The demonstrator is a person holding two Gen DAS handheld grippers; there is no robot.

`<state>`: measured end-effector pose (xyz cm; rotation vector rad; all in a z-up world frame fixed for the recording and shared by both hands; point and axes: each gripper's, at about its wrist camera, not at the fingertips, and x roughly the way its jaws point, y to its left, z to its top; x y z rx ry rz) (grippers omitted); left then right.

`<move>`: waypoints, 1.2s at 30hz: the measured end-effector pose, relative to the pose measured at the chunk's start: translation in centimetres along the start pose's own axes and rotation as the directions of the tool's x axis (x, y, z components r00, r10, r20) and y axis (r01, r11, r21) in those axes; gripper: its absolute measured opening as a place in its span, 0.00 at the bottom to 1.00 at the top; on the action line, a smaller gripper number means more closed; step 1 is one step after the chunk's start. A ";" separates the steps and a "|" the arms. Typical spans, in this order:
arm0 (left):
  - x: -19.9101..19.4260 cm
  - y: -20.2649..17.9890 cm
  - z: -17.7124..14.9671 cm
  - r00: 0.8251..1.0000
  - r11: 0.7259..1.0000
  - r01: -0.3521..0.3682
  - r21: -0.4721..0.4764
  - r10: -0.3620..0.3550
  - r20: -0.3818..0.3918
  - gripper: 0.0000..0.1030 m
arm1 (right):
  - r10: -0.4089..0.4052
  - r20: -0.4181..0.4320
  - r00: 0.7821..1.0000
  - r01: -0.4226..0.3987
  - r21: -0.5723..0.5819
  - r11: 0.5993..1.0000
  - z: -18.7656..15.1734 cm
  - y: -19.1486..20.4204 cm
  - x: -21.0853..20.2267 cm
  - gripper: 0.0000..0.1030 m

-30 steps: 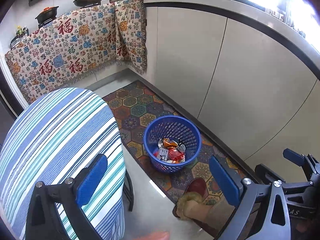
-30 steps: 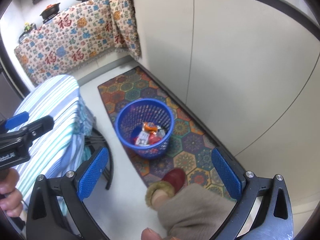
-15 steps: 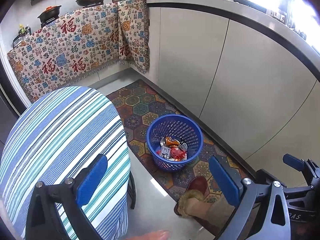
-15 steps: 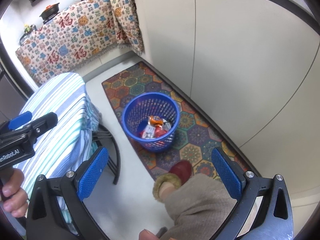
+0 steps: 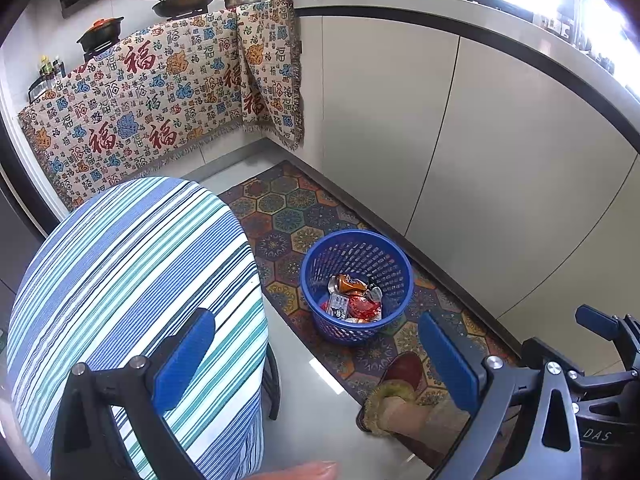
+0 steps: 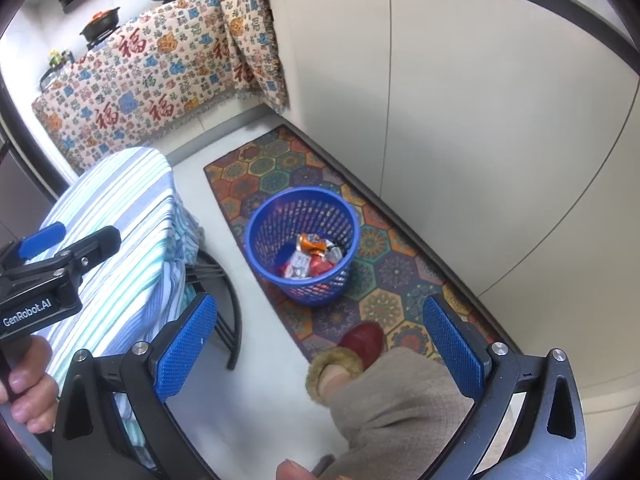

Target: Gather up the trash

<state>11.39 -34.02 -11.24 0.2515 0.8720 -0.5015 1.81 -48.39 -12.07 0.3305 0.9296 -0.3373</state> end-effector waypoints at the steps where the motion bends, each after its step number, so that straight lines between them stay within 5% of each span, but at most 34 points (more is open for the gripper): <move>1: 0.0 0.0 0.0 1.000 1.000 0.000 -0.001 0.000 -0.001 1.00 | 0.000 0.000 1.000 0.000 -0.001 1.000 0.0 0.0 0.0 1.00; 36: 0.4 0.1 0.1 1.000 1.000 -0.006 -0.002 0.006 -0.014 1.00 | 0.010 -0.006 1.000 -0.010 -0.009 1.000 0.2 0.0 -0.1 1.00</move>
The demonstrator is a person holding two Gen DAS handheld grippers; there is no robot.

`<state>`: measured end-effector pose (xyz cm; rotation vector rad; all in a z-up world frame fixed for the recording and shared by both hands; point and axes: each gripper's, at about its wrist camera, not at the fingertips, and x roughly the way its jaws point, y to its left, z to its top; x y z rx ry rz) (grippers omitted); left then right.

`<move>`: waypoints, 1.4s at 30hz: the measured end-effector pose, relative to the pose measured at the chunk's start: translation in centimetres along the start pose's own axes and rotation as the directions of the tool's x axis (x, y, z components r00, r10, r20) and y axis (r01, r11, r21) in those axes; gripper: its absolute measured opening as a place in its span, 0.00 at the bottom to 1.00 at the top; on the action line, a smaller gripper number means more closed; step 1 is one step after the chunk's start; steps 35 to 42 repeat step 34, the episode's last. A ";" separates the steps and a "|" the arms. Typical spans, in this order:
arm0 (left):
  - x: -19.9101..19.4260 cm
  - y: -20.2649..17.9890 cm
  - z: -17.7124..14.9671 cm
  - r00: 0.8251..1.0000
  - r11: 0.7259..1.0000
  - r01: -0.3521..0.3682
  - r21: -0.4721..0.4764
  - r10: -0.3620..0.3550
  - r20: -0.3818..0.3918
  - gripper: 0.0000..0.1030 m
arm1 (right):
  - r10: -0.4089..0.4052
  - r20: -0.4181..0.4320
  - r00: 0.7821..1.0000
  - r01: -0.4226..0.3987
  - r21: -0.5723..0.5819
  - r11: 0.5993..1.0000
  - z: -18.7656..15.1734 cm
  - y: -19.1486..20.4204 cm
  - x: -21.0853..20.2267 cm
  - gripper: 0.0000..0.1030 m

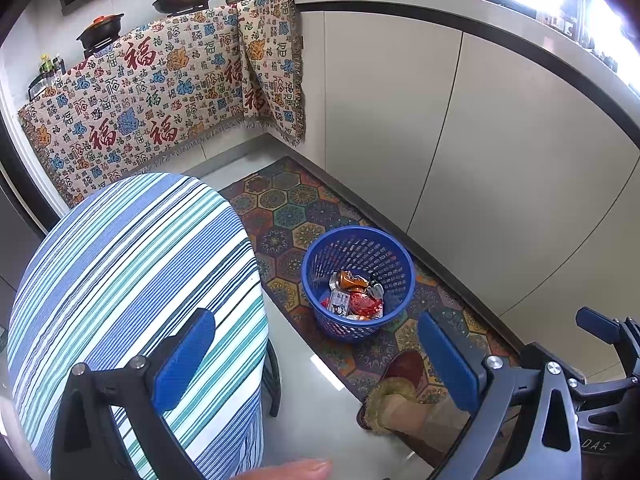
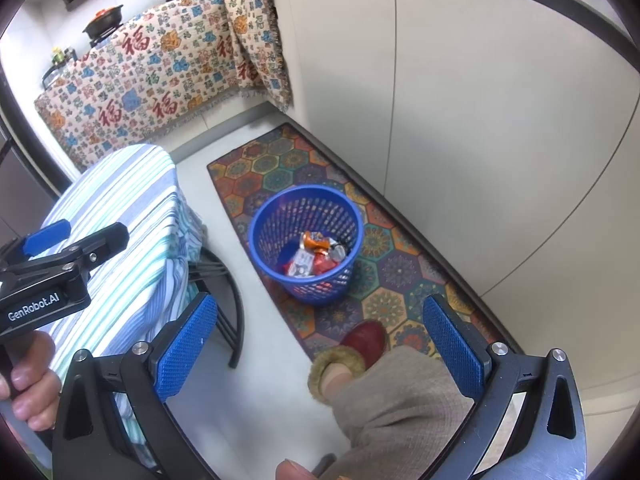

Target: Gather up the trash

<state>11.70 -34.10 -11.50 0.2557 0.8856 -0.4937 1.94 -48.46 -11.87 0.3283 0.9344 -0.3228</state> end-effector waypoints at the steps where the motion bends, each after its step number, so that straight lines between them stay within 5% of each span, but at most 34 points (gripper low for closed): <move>1: 0.0 0.0 0.0 1.000 1.000 0.001 0.001 -0.001 0.000 1.00 | 0.000 0.000 1.000 0.000 -0.001 1.000 0.0 0.0 0.0 1.00; 25: 0.7 -0.4 0.3 0.999 1.000 0.030 0.009 -0.030 -0.028 1.00 | 0.005 -0.012 1.000 -0.005 0.000 1.000 0.2 -0.6 0.6 1.00; 42: -0.2 -1.2 -0.3 0.999 0.999 -0.002 0.032 0.000 0.040 1.00 | 0.004 -0.016 1.000 -0.004 0.007 1.000 0.5 -1.2 1.0 1.00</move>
